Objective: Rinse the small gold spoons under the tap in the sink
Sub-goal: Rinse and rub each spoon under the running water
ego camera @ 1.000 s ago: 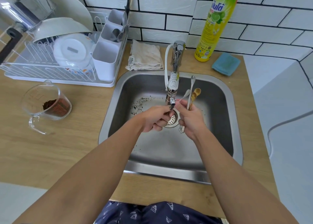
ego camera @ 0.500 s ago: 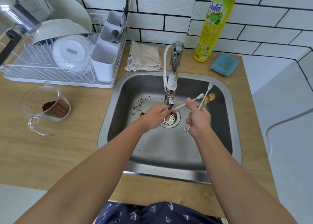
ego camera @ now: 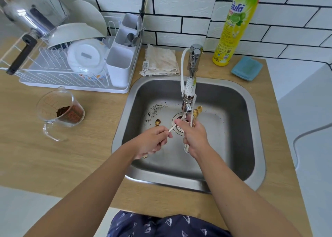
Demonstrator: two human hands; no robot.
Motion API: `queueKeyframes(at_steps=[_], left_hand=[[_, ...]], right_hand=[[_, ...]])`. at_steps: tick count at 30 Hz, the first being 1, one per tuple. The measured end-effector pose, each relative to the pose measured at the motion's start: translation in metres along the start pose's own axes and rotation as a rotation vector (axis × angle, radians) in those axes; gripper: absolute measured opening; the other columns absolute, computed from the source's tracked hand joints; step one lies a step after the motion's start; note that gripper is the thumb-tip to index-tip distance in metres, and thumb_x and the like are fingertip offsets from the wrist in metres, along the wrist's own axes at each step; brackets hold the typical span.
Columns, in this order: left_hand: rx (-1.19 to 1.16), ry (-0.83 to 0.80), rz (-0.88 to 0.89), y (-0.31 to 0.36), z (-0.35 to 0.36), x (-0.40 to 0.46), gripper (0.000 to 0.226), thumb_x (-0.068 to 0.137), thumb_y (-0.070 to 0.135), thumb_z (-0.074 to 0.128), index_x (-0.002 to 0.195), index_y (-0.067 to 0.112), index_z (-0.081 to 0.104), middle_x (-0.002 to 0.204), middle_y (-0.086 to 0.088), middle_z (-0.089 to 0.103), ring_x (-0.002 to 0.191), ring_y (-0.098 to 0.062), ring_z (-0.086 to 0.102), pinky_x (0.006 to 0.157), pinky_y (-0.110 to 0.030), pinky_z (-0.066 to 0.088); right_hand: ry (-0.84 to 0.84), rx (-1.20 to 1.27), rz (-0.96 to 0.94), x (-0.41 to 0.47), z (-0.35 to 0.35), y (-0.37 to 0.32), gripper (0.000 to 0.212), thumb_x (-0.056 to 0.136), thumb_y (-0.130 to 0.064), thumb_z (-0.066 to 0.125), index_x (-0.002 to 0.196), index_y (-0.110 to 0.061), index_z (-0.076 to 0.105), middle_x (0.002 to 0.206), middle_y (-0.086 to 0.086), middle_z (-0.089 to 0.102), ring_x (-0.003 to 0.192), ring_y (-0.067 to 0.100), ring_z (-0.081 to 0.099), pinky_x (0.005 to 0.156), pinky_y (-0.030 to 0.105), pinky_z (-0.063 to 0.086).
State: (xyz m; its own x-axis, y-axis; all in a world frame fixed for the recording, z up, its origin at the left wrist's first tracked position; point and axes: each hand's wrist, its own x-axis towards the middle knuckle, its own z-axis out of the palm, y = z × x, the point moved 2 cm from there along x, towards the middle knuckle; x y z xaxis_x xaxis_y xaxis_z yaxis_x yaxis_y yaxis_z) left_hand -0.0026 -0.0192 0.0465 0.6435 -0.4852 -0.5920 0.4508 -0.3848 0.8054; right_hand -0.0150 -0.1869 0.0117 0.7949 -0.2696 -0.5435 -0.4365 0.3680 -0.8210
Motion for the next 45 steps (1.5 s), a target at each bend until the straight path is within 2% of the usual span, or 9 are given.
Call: queueKeyframes(at_steps=[3,9,13,20,25,33,38,42,45], left_hand=[[0.031,0.022,-0.022,-0.01,-0.003,-0.014,0.026,0.106,0.028,0.041,0.106,0.008,0.057,0.065,0.003,0.046,0.045,-0.01,0.028,0.043,-0.025,0.016],[0.002,0.077,-0.004,-0.021,0.001,-0.017,0.025,0.105,0.031,0.042,0.093,0.017,0.059,0.062,0.004,0.043,0.044,-0.009,0.028,0.04,-0.022,0.018],[-0.017,0.072,-0.004,-0.021,0.003,-0.016,0.025,0.105,0.031,0.042,0.091,0.017,0.058,0.064,0.003,0.043,0.044,-0.01,0.027,0.041,-0.023,0.017],[-0.344,-0.127,-0.138,-0.012,-0.001,-0.013,0.018,0.103,0.029,0.047,0.092,0.02,0.058,0.066,0.005,0.039,0.042,-0.006,0.02,0.037,-0.017,0.013],[-0.265,-0.139,-0.136,-0.013,-0.005,-0.012,0.025,0.104,0.033,0.045,0.099,0.015,0.061,0.068,0.003,0.046,0.046,-0.01,0.025,0.042,-0.021,0.018],[-0.362,-0.132,-0.135,-0.021,-0.012,-0.014,0.025,0.105,0.032,0.046,0.09,0.014,0.058,0.071,-0.001,0.058,0.037,-0.005,0.028,0.035,-0.016,0.018],[-0.58,-0.196,-0.131,-0.021,-0.008,-0.014,0.024,0.102,0.034,0.051,0.094,0.013,0.06,0.066,0.002,0.051,0.036,-0.002,0.028,0.034,-0.015,0.017],[-0.484,-0.129,-0.093,-0.02,-0.005,-0.01,0.034,0.101,0.04,0.051,0.113,0.01,0.059,0.069,0.004,0.048,0.04,-0.004,0.024,0.04,-0.018,0.014],[-0.385,-0.124,-0.065,-0.015,-0.002,-0.003,0.032,0.103,0.039,0.048,0.114,0.01,0.058,0.07,0.006,0.048,0.042,-0.004,0.024,0.039,-0.018,0.017]], right_hand=[[0.056,-0.031,-0.046,0.003,-0.001,-0.002,0.031,0.086,-0.02,0.081,0.114,-0.019,0.069,0.076,-0.008,0.062,0.051,0.001,0.044,0.048,0.02,0.034],[0.037,-0.238,-0.162,0.002,0.004,0.001,0.024,0.099,-0.033,0.061,0.084,-0.026,0.078,0.08,-0.011,0.074,0.054,0.002,0.045,0.059,0.024,0.036],[-0.057,-0.261,-0.218,0.005,-0.001,-0.002,0.011,0.089,-0.032,0.072,0.093,-0.023,0.076,0.063,-0.013,0.057,0.05,0.0,0.043,0.053,0.019,0.035],[-0.236,0.043,-0.044,0.01,-0.012,-0.009,0.018,0.105,-0.026,0.059,0.113,-0.016,0.073,0.079,-0.002,0.069,0.042,0.006,0.023,0.038,0.019,0.025],[-0.106,0.017,0.014,0.01,-0.012,-0.007,0.017,0.097,-0.032,0.071,0.084,-0.022,0.072,0.073,-0.002,0.067,0.042,0.005,0.026,0.038,0.02,0.024],[-0.317,0.159,0.019,0.01,-0.009,-0.007,0.018,0.102,-0.015,0.062,0.119,-0.013,0.066,0.109,0.0,0.078,0.042,0.003,0.025,0.038,0.016,0.026],[-0.237,0.039,-0.05,0.008,-0.006,-0.011,0.028,0.09,-0.025,0.076,0.106,-0.002,0.072,0.056,-0.009,0.059,0.042,0.006,0.025,0.038,0.018,0.027],[-0.039,-0.035,-0.09,0.011,-0.003,-0.01,0.021,0.104,-0.032,0.06,0.099,-0.017,0.074,0.096,0.001,0.081,0.04,0.004,0.03,0.039,0.017,0.03],[-0.115,-0.015,-0.045,0.008,-0.005,-0.008,0.022,0.103,-0.034,0.062,0.099,-0.017,0.076,0.091,-0.001,0.08,0.041,0.007,0.024,0.038,0.021,0.024]])
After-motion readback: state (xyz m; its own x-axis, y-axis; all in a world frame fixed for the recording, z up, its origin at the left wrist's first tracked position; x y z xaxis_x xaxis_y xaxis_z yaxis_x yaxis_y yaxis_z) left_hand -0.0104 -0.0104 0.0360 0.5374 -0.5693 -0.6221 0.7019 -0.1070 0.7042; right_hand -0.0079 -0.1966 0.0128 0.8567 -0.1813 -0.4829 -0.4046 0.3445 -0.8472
